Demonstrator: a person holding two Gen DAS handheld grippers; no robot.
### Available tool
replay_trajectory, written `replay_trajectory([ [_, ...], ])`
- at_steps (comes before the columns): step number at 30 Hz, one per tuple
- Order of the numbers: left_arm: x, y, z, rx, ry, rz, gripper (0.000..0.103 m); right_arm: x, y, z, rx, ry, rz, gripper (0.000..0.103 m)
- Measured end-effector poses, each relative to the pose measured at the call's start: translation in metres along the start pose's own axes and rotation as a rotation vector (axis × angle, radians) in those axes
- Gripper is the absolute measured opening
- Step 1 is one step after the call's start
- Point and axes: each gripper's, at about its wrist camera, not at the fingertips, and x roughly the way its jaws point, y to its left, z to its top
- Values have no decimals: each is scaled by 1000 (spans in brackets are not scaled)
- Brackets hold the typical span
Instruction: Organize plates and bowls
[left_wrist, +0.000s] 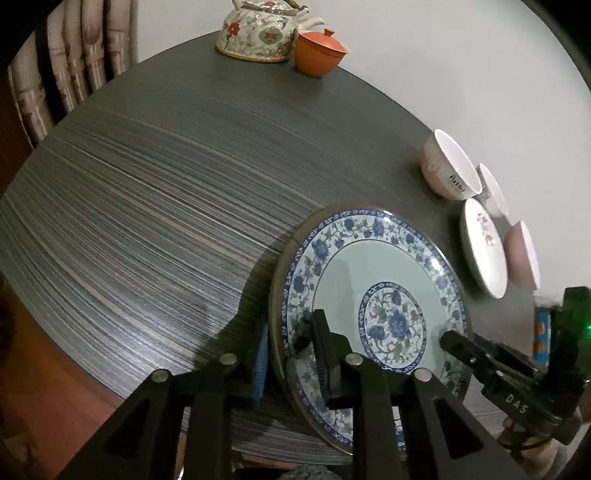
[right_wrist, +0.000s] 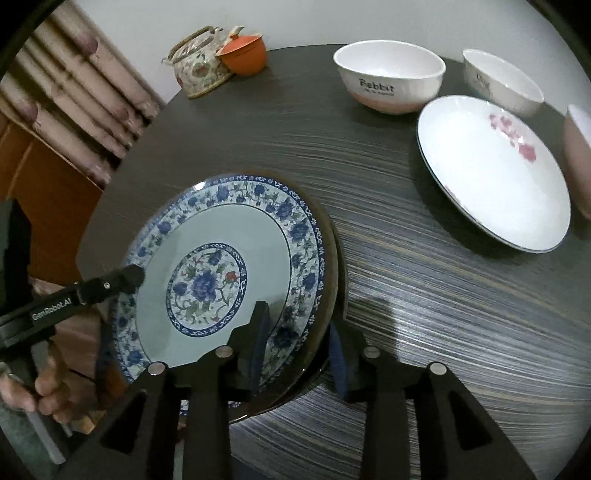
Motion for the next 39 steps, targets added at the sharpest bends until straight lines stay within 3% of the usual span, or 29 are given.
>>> replay_trajectory([
  [14, 2, -3, -4, 19, -8, 17, 23, 3, 5, 7, 45, 45, -54, 35],
  [18, 10, -4, -4, 16, 17, 22, 23, 2, 1, 12, 75, 67, -30, 44],
  [26, 11, -7, 0, 33, 1, 31, 23, -2, 4, 17, 54, 44, -39, 47],
  [33, 10, -20, 1, 134, -58, 111, 25, 0, 5, 9, 45, 27, -55, 49],
  [39, 6, -21, 2, 152, -113, 192, 29, -13, 5, -1, 8, -48, -71, 51],
])
